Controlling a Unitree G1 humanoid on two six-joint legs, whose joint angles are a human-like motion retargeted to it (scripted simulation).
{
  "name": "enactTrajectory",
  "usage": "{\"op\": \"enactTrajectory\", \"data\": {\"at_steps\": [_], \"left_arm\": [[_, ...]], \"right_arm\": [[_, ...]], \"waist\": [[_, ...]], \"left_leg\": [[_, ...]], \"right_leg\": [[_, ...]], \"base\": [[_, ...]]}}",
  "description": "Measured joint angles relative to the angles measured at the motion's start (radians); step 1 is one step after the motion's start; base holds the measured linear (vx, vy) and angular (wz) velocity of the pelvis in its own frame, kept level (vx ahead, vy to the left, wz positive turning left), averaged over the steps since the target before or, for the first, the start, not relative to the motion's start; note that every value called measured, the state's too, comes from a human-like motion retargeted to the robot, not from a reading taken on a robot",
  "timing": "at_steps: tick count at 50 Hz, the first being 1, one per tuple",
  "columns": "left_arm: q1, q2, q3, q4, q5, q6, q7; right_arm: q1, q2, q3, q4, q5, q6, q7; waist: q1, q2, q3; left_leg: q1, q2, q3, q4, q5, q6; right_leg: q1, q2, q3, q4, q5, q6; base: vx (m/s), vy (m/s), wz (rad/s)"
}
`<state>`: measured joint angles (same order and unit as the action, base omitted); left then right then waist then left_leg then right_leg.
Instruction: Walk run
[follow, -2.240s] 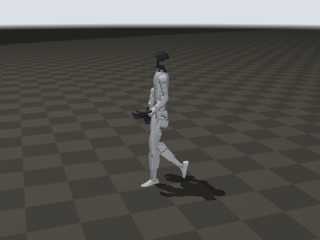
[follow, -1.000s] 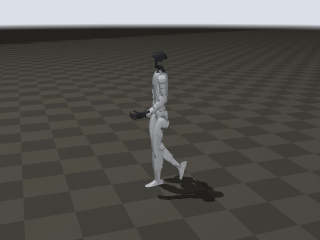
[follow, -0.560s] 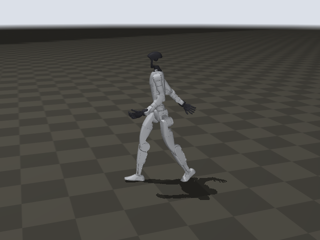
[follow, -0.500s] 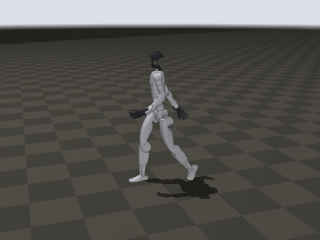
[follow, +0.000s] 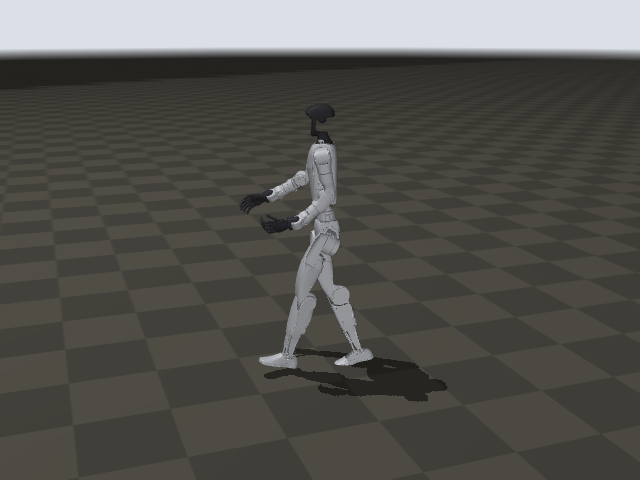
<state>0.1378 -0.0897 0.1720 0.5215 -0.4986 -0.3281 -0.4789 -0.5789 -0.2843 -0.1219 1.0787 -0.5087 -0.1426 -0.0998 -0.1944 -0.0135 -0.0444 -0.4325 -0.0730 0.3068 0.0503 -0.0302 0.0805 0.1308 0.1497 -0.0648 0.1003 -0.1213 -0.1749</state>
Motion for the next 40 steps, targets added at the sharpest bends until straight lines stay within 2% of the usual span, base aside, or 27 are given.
{"op": "enactTrajectory", "data": {"at_steps": [2, 4, 5, 7, 8, 10, 12, 13, 15, 17, 20, 22, 25, 27, 28, 30, 32, 33, 35, 38, 40], "left_arm": [[0.005, -0.007, 0.019, 0.006, 0.01, 0.003, -0.005], [0.02, -0.015, 0.037, 0.013, 0.019, 0.001, -0.011], [0.027, -0.018, 0.045, 0.019, 0.019, 0.001, -0.013], [0.034, -0.016, 0.061, 0.03, 0.0, 0.009, -0.001], [0.032, -0.013, 0.065, 0.034, -0.011, 0.012, 0.008], [0.023, -0.012, 0.062, 0.038, -0.021, 0.006, 0.023], [0.0, -0.008, 0.057, 0.041, -0.025, -0.002, 0.04], [-0.007, -0.01, 0.056, 0.042, -0.027, -0.003, 0.046], [-0.021, -0.006, 0.044, 0.039, -0.035, -0.008, 0.049], [-0.028, 0.004, 0.027, 0.029, -0.04, -0.015, 0.036], [-0.03, 0.02, 0.011, 0.009, -0.039, -0.019, 0.01], [-0.033, 0.034, 0.004, 0.003, -0.039, -0.019, 0.001], [-0.031, 0.056, -0.005, 0.006, -0.041, -0.018, 0.003], [-0.026, 0.066, -0.002, 0.018, -0.042, -0.018, 0.012], [-0.021, 0.067, 0.001, 0.024, -0.04, -0.017, 0.017], [-0.002, 0.064, 0.017, 0.033, -0.036, -0.014, 0.018], [0.026, 0.049, 0.039, 0.039, -0.039, -0.014, 0.006], [0.04, 0.037, 0.049, 0.047, -0.044, -0.012, -0.003], [0.048, 0.006, 0.055, 0.079, -0.055, 0.001, -0.01], [0.05, -0.036, 0.044, 0.113, -0.058, -0.009, 0.032], [0.054, -0.042, 0.034, 0.115, -0.049, -0.026, 0.037]], "right_arm": [[0.051, 0.018, 0.002, 0.073, 0.005, 0.021, -0.012], [0.116, 0.041, -0.013, 0.183, -0.036, 0.058, 0.024], [0.151, 0.053, -0.025, 0.247, -0.074, 0.08, 0.053], [0.233, 0.079, -0.029, 0.381, -0.168, 0.126, 0.107], [0.272, 0.085, -0.02, 0.452, -0.207, 0.146, 0.127], [0.337, 0.068, -0.001, 0.594, -0.276, 0.177, 0.179], [0.453, 0.07, -0.002, 0.621, -0.338, 0.234, 0.242], [0.52, 0.076, -0.002, 0.621, -0.355, 0.259, 0.264], [0.653, 0.091, -0.022, 0.621, -0.367, 0.257, 0.286], [0.776, 0.104, -0.076, 0.621, -0.372, 0.214, 0.31], [0.931, 0.118, -0.128, 0.621, -0.331, 0.191, 0.375], [1.006, 0.128, -0.149, 0.621, -0.284, 0.2, 0.418], [1.075, 0.138, -0.162, 0.621, -0.226, 0.228, 0.462], [1.085, 0.141, -0.156, 0.621, -0.213, 0.241, 0.488], [1.082, 0.141, -0.15, 0.621, -0.215, 0.243, 0.499], [1.055, 0.141, -0.134, 0.621, -0.228, 0.243, 0.509], [0.997, 0.136, -0.119, 0.621, -0.241, 0.244, 0.471], [0.963, 0.13, -0.113, 0.621, -0.243, 0.245, 0.439], [0.879, 0.122, -0.107, 0.621, -0.228, 0.243, 0.364], [0.711, 0.081, -0.068, 0.615, -0.167, 0.209, 0.299], [0.6, 0.046, -0.055, 0.585, -0.133, 0.2, 0.289]], "waist": [[0.062, -0.012, -0.005], [0.11, -0.028, -0.024], [0.119, -0.037, -0.038], [0.097, -0.031, -0.04], [0.077, -0.019, -0.033], [0.071, -0.014, -0.018], [0.06, 0.046, -0.012], [0.064, 0.059, -0.008], [0.039, 0.079, 0.003], [-0.019, 0.104, 0.009], [-0.077, 0.114, 0.018], [-0.104, 0.094, 0.028], [-0.127, 0.051, 0.053], [-0.125, 0.034, 0.065], [-0.122, 0.03, 0.067], [-0.125, 0.012, 0.068], [-0.14, -0.004, 0.035], [-0.15, -0.005, 0.016], [-0.156, 0.01, 0.003], [-0.151, 0.0, 0.001], [-0.168, -0.003, -0.013]], "left_leg": [[0.014, 0.024, 0.007, 0.056, 0.02, 0.013], [0.036, 0.047, 0.03, 0.094, 0.073, 0.015], [0.038, 0.05, 0.014, 0.123, 0.065, 0.032], [0.037, 0.057, -0.06, 0.19, 0.011, 0.06], [0.056, 0.077, -0.05, 0.219, -0.017, 0.069], [0.127, 0.07, 0.01, 0.227, -0.064, 0.098], [0.17, 0.099, -0.036, 0.204, -0.091, 0.093], [0.191, 0.096, -0.045, 0.196, -0.099, 0.093], [0.234, 0.085, -0.073, 0.164, -0.102, 0.087], [0.273, 0.058, -0.152, 0.129, -0.108, 0.087], [0.33, 0.006, -0.225, 0.097, -0.126, 0.097], [0.379, -0.039, -0.261, 0.084, -0.145, 0.1], [0.475, -0.095, -0.309, 0.078, -0.18, 0.101], [0.543, -0.106, -0.329, 0.072, -0.201, 0.096], [0.572, -0.105, -0.339, 0.075, -0.212, 0.091], [0.622, -0.091, -0.359, 0.112, -0.235, 0.066], [0.616, -0.102, -0.374, 0.176, -0.194, 0.038], [0.606, -0.107, -0.376, 0.215, -0.136, 0.022], [0.554, -0.089, -0.364, 0.364, 0.025, -0.016], [0.419, -0.044, -0.285, 0.664, 0.209, -0.11], [0.342, 0.026, -0.188, 0.794, 0.242, -0.098]], "right_leg": [[0.026, -0.007, 0.007, 0.043, 0.085, 0.032], [0.033, -0.038, -0.034, 0.109, 0.25, 0.083], [0.024, -0.057, -0.053, 0.155, 0.353, 0.122], [-0.025, -0.042, -0.033, 0.312, 0.53, 0.205], [-0.063, -0.018, -0.027, 0.411, 0.595, 0.241], [-0.153, -0.017, -0.014, 0.652, 0.645, 0.288], [-0.227, 0.02, -0.05, 0.682, 0.561, 0.246], [-0.265, -0.007, -0.073, 0.712, 0.497, 0.214], [-0.353, -0.03, -0.073, 0.741, 0.39, 0.198], [-0.434, -0.069, -0.085, 0.698, 0.295, 0.204], [-0.517, -0.151, -0.065, 0.515, 0.209, 0.251], [-0.541, -0.213, -0.026, 0.341, 0.204, 0.281], [-0.554, -0.281, 0.053, 0.095, 0.16, 0.29], [-0.521, -0.233, 0.32, -0.032, 0.135, 0.374], [-0.51, -0.227, 0.373, -0.064, 0.137, 0.419], [-0.494, -0.224, 0.257, -0.025, 0.196, 0.437], [-0.489, -0.267, 0.097, 0.029, 0.257, 0.43], [-0.485, -0.27, 0.139, 0.047, 0.253, 0.411], [-0.454, -0.209, 0.288, 0.084, 0.189, 0.344], [-0.386, -0.266, 0.161, 0.074, 0.151, 0.29], [-0.351, -0.3, 0.062, 0.056, 0.134, 0.26]], "base": [[1.0, -0.15, -1.29], [1.17, -0.1, -1.04], [0.92, -0.09, -0.38], [0.99, -0.1, 0.17], [1.15, -0.09, 0.44], [1.0, -0.03, 0.37], [0.79, 0.0, 0.34], [0.94, -0.01, 0.37], [0.9, -0.03, 0.97], [0.86, -0.07, 1.8], [0.84, -0.14, 1.38], [0.65, -0.17, 1.06], [0.81, -0.29, 0.8], [0.63, -0.26, 0.4], [0.9, -0.49, 0.36], [0.93, -0.6, 0.48], [0.72, -0.35, 0.83], [0.88, -0.33, 1.08], [0.71, -0.24, 1.18], [0.61, -0.21, 1.1], [0.6, -0.19, 1.56]]}}
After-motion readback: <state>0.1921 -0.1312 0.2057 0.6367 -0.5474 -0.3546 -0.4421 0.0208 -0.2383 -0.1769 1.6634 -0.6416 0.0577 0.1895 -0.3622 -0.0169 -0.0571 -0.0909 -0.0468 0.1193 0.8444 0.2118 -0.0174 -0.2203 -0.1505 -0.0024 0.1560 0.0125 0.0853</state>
